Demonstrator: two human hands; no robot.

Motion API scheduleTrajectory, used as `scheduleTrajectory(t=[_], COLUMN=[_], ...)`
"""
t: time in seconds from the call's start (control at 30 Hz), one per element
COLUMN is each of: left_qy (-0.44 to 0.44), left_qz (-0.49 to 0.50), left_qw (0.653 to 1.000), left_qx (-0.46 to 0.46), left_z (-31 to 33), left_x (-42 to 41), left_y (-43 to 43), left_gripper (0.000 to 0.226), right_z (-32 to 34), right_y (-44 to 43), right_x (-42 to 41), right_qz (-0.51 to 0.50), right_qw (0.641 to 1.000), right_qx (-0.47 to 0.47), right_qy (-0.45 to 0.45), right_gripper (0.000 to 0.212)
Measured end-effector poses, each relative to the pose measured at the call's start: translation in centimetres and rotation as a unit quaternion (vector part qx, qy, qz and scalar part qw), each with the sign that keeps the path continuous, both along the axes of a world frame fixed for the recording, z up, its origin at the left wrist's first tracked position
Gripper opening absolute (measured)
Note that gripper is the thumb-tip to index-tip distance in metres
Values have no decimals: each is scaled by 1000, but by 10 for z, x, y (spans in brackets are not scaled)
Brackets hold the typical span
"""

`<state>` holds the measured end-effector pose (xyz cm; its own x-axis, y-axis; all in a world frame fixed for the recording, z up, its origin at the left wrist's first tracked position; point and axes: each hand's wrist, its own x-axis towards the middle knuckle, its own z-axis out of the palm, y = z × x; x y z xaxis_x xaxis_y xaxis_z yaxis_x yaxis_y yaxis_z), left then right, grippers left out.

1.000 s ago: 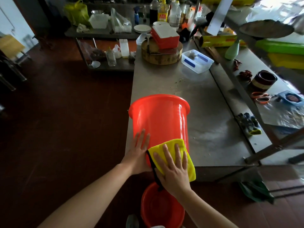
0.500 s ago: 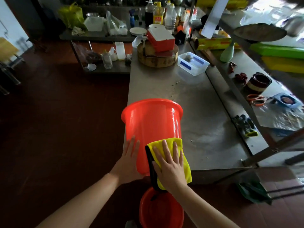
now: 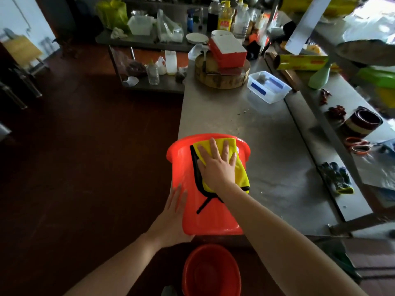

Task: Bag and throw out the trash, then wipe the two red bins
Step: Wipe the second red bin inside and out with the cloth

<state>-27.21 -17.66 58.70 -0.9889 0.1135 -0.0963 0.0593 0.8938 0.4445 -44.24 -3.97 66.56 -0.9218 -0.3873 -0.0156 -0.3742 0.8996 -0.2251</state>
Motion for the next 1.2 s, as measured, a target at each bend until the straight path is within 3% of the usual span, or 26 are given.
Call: scheduleTrajectory(t=[0.33,0.5,0.7,0.97,1.2], left_qy=[27,-6,45,57,7], left_qz=[-5,17,-27,-15,43], left_qw=[998,997,999,998,998], left_qx=[54,80,-3,5,45], left_z=[-4,-8,3,-1,-8], left_x=[4,9,-1,9,17], left_y=[-20,-21,-9,-23,-36], left_gripper=[138,149,146,136,140], right_z=[-37,-57,-54,-28,3], right_y=[45,77,72,40,-7], right_x=[106,144,145,80,-3], right_qz=[54,82,70,49,15], right_qw=[997,994,996,998,998], right_qx=[-1,-5,-13,-25,-41], right_qy=[46,71,56,-8,-40], right_gripper=[58,60,61,59,59])
